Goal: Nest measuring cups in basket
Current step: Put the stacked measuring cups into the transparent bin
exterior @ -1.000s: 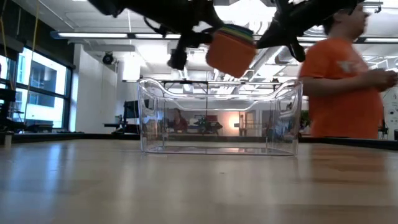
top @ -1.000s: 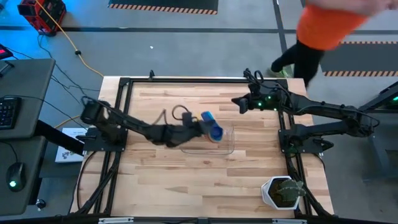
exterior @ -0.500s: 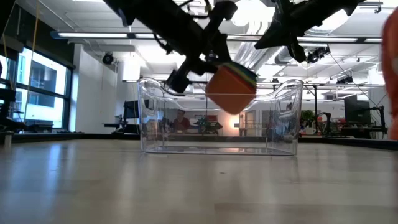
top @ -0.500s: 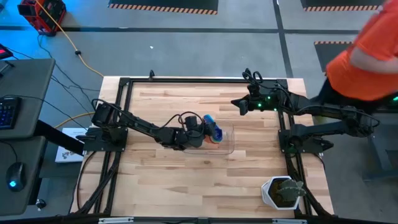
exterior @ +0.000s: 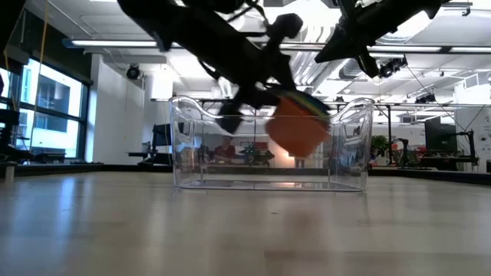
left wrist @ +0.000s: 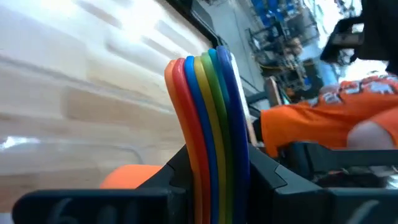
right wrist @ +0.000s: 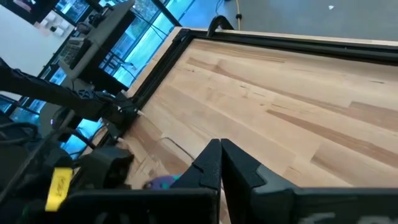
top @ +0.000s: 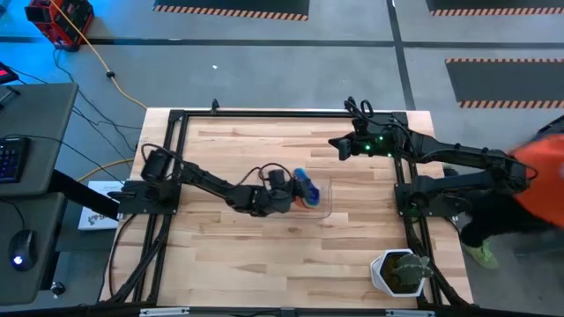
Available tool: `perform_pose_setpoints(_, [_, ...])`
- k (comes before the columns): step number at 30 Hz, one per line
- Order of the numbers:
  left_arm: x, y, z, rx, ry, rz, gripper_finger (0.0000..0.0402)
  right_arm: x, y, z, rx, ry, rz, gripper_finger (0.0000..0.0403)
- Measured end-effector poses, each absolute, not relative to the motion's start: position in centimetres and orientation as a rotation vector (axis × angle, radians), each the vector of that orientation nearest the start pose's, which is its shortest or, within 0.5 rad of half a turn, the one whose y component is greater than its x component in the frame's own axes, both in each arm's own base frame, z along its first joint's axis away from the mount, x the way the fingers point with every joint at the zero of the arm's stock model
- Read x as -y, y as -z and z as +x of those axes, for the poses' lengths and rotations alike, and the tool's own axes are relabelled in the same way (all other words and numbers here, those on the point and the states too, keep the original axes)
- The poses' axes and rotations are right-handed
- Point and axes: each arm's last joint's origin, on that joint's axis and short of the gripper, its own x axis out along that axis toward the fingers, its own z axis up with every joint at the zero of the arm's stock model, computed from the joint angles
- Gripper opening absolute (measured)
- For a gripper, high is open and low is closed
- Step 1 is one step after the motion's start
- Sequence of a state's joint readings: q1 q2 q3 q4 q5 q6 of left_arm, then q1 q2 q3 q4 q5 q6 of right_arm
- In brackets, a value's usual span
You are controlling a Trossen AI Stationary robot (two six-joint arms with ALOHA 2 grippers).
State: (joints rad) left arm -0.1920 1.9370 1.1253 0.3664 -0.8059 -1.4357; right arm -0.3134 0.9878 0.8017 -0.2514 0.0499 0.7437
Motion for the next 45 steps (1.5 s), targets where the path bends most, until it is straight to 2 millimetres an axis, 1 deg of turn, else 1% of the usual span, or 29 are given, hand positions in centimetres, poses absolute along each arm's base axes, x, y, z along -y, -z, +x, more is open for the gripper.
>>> perform_pose_setpoints(3, [6.0,-17.2,41.6,0.107,-0.722,-1.178,0.007,6.7,-29.6,20.3,-0.285,0.506,0.784,0.0])
perform_pose_setpoints(6, [6.3,-17.2,42.8,0.063,-0.68,-1.136,0.007,6.7,-29.6,20.3,-0.292,0.51,0.79,0.0])
perform_pose_setpoints(8, [6.4,-17.0,43.3,0.04,-0.694,-1.114,0.007,6.7,-29.5,20.3,-0.294,0.51,0.79,0.0])
perform_pose_setpoints(11, [6.4,-16.6,43.2,0.013,-0.721,-1.091,0.007,6.7,-29.5,20.3,-0.297,0.511,0.79,0.0])
perform_pose_setpoints(18, [6.2,-16.1,43.0,0.014,-0.759,-1.104,0.007,6.7,-29.5,20.3,-0.299,0.512,0.779,0.0])
perform_pose_setpoints(20, [6.3,-15.6,43.3,0.032,-0.759,-1.137,0.007,6.7,-29.5,20.3,-0.3,0.512,0.773,0.0])
perform_pose_setpoints(22, [6.5,-14.6,43.3,0.019,-0.768,-1.156,0.007,6.7,-29.5,20.3,-0.299,0.515,0.77,0.0])
perform_pose_setpoints(25, [6.8,-13.7,43.7,0.048,-0.744,-1.242,0.007,6.7,-29.5,20.3,-0.298,0.517,0.769,0.0])
perform_pose_setpoints(29, [6.9,-13.2,43.9,0.045,-0.726,-1.253,0.0072,6.7,-29.5,20.3,-0.298,0.517,0.769,0.0])
perform_pose_setpoints(34, [6.9,-13.0,43.9,0.003,-0.71,-1.194,0.0124,6.7,-29.5,20.3,-0.298,0.517,0.769,0.0])
perform_pose_setpoints(37, [7.0,-12.9,43.9,-0.044,-0.675,-1.192,0.0148,6.8,-29.5,20.3,-0.297,0.52,0.769,0.0])
perform_pose_setpoints(45, [7.0,-12.6,43.9,-0.104,-0.656,-1.183,0.0174,6.8,-29.5,20.2,-0.292,0.532,0.775,0.0])
